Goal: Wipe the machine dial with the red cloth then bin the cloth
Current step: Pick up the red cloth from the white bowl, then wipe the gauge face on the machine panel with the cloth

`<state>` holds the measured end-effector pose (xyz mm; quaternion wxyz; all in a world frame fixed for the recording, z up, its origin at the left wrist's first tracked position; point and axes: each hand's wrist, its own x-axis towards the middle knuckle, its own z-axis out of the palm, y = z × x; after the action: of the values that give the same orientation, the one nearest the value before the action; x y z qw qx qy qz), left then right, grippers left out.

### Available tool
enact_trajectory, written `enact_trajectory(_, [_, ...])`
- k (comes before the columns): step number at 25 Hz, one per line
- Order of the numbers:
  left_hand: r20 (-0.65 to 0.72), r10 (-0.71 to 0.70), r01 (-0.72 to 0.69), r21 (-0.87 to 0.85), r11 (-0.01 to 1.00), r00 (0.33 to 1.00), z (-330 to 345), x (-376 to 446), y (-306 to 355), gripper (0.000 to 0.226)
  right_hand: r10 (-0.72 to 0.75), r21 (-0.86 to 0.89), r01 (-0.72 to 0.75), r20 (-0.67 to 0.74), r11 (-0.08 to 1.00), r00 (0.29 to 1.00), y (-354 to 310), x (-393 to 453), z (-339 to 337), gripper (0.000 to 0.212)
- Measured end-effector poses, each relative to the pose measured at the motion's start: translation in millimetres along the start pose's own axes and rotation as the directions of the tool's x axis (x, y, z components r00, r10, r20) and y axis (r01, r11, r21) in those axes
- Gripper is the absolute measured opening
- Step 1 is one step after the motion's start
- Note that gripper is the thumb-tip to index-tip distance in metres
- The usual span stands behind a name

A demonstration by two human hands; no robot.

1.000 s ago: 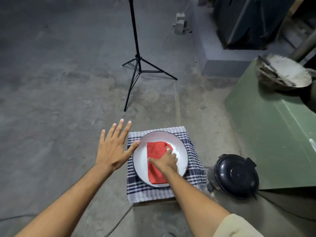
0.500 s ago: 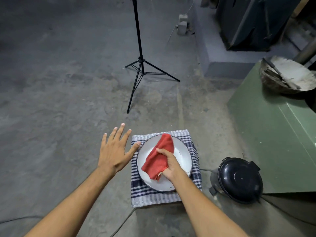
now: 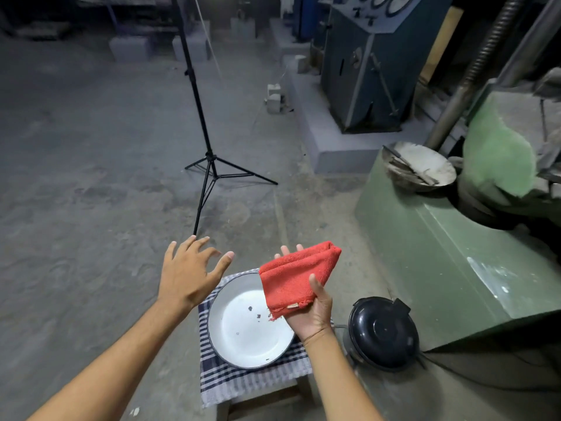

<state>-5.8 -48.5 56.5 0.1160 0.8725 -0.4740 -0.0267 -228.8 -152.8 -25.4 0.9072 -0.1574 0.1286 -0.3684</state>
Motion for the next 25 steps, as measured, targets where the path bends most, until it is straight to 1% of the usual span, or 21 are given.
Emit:
enact_trajectory(2, [-0.006,0.038,-0.038,-0.009,0.999,0.999,-12,3,19,0.081,-0.006,0.017,0.006,0.042,1.000,0.999,-30,-12,6,0.093])
enact_trajectory(4, [-0.029,0.074,-0.074,-0.015,0.997,0.997,-21,9,38,0.077,-0.025,0.018,0.025,0.031,1.000,0.999,-65,-24,19,0.077])
enact_trajectory(5, [-0.038,0.093,-0.093,-0.017,0.996,0.995,-26,11,48,0.076,-0.056,0.001,0.056,0.026,0.998,0.998,-81,-32,27,0.064])
enact_trajectory(7, [-0.068,0.149,-0.151,-0.027,0.988,0.986,-38,17,82,0.076,-0.180,-0.014,0.180,0.014,0.984,0.984,-119,-54,35,0.041])
enact_trajectory(9, [-0.098,0.207,-0.211,-0.033,0.977,0.973,-49,21,117,0.076,-0.270,-0.021,0.271,0.024,0.962,0.963,-150,-79,40,0.033])
enact_trajectory(10, [-0.105,0.239,-0.243,-0.034,0.969,0.965,-54,23,134,0.075,-0.298,-0.027,0.299,0.046,0.954,0.954,-165,-93,43,0.037])
enact_trajectory(11, [-0.115,0.279,-0.284,-0.029,0.958,0.953,-61,23,154,0.073,-0.333,-0.029,0.335,0.063,0.942,0.941,-180,-108,46,0.051])
enact_trajectory(13, [-0.145,0.377,-0.382,-0.003,0.924,0.915,-72,21,198,0.071,-0.423,-0.016,0.426,0.094,0.904,0.901,-212,-140,49,0.087])
enact_trajectory(14, [-0.152,0.413,-0.417,0.009,0.909,0.898,-78,20,216,0.071,-0.451,-0.016,0.456,0.115,0.890,0.885,-226,-153,52,0.097])
enact_trajectory(15, [-0.161,0.455,-0.458,0.017,0.889,0.876,-84,16,240,0.071,-0.486,-0.026,0.491,0.111,0.870,0.867,-243,-171,55,0.103])
enact_trajectory(18, [-0.189,0.553,-0.561,0.017,0.828,0.811,-103,-4,312,0.068,-0.585,-0.035,0.593,0.127,0.804,0.801,-290,-229,55,0.103])
enact_trajectory(20, [-0.199,0.618,-0.628,0.019,0.778,0.760,-114,-26,365,0.067,-0.657,-0.028,0.664,0.118,0.748,0.745,-321,-277,50,0.104])
enact_trajectory(22, [-0.203,0.689,-0.699,0.029,0.714,0.696,-123,-56,421,0.069,-0.715,-0.001,0.722,0.137,0.692,0.685,-350,-330,47,0.108])
enact_trajectory(24, [-0.210,0.759,-0.771,0.040,0.636,0.616,-132,-94,484,0.072,-0.764,0.028,0.771,0.169,0.636,0.623,-383,-394,42,0.110])
enact_trajectory(25, [-0.208,0.781,-0.793,0.040,0.608,0.589,-137,-111,510,0.073,-0.779,0.035,0.788,0.179,0.615,0.601,-397,-423,40,0.110])
